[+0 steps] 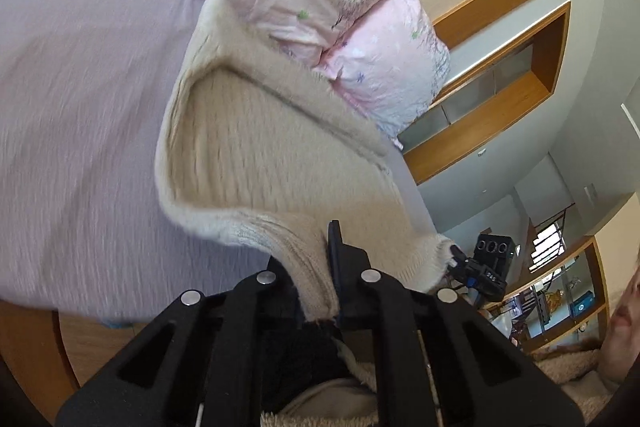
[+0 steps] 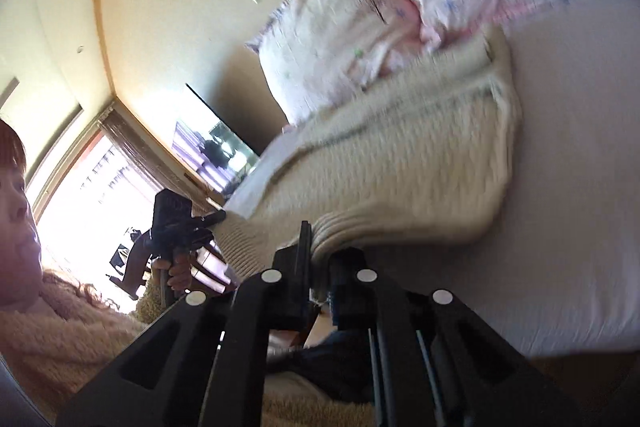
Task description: Fold small clothes
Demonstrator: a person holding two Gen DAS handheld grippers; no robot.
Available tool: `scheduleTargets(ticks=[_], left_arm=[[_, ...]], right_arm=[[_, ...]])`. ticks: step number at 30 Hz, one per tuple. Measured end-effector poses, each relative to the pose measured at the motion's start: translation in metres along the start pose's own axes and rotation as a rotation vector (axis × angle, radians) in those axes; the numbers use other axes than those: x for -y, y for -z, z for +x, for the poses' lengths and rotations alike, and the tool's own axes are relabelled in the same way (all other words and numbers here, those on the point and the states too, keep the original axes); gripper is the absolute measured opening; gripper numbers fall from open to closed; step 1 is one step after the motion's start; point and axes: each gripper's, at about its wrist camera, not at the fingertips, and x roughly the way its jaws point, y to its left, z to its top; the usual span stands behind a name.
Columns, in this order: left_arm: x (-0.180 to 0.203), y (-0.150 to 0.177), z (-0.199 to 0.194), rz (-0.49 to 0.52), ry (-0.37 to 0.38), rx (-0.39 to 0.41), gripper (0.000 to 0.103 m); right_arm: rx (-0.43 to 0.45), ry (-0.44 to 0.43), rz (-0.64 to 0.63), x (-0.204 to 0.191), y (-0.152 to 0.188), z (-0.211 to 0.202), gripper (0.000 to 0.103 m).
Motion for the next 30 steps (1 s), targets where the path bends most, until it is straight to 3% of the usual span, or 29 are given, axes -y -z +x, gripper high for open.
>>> scheduleTargets(ticks=[3,8,12,15,16,17,18,19,20,23,25,27,30], left_arm=[[0.010,-0.066,0.017,0.054,-0.067,0.096,0.010],[-0.023,-0.172,0.087,-0.049,-0.179,0.173,0.010],[-0.061,-0.212,0.152,-0.091,-0.318,0.128,0.010],[-0.076,-0.220,0.167,-0.143,-0.329,0.068,0.013],[-0.077,-0.220,0.163,-0.153,-0.317,0.056,0.019],[-0.076,-0.219,0.157,-0.160,-0.305,0.059,0.048],[-0.075,-0.217,0.146,-0.163,-0.289,0.077,0.084],[-0.072,-0.214,0.131,-0.162,-0.275,0.113,0.094],[-0.070,-0.212,0.117,-0.155,-0.278,0.149,0.097],[-0.074,-0.204,0.091,-0.127,-0.342,0.125,0.094],[-0.086,-0.197,0.088,-0.155,-0.357,0.064,0.081],[-0.101,-0.187,0.092,-0.213,-0.329,0.001,0.068],[-0.110,-0.171,0.102,-0.248,-0.264,-0.047,0.059]], right_arm=[[0.132,0.029,-0.056,0.003,-0.071,0.018,0.007],[0.252,0.209,0.058,0.056,-0.172,0.092,0.007],[0.165,0.416,0.196,0.122,-0.204,0.164,0.007],[0.101,0.558,0.279,0.147,-0.199,0.184,0.017],[0.103,0.557,0.294,0.150,-0.196,0.184,0.040],[0.121,0.559,0.296,0.151,-0.194,0.181,0.075],[0.161,0.570,0.287,0.148,-0.191,0.175,0.087],[0.210,0.567,0.270,0.142,-0.189,0.166,0.096],[0.248,0.541,0.246,0.137,-0.186,0.157,0.097],[0.321,0.472,0.210,0.132,-0.181,0.135,0.101],[0.313,0.447,0.236,0.140,-0.177,0.130,0.101],[0.304,0.423,0.283,0.150,-0.178,0.130,0.101],[0.302,0.399,0.321,0.157,-0.177,0.127,0.101]])
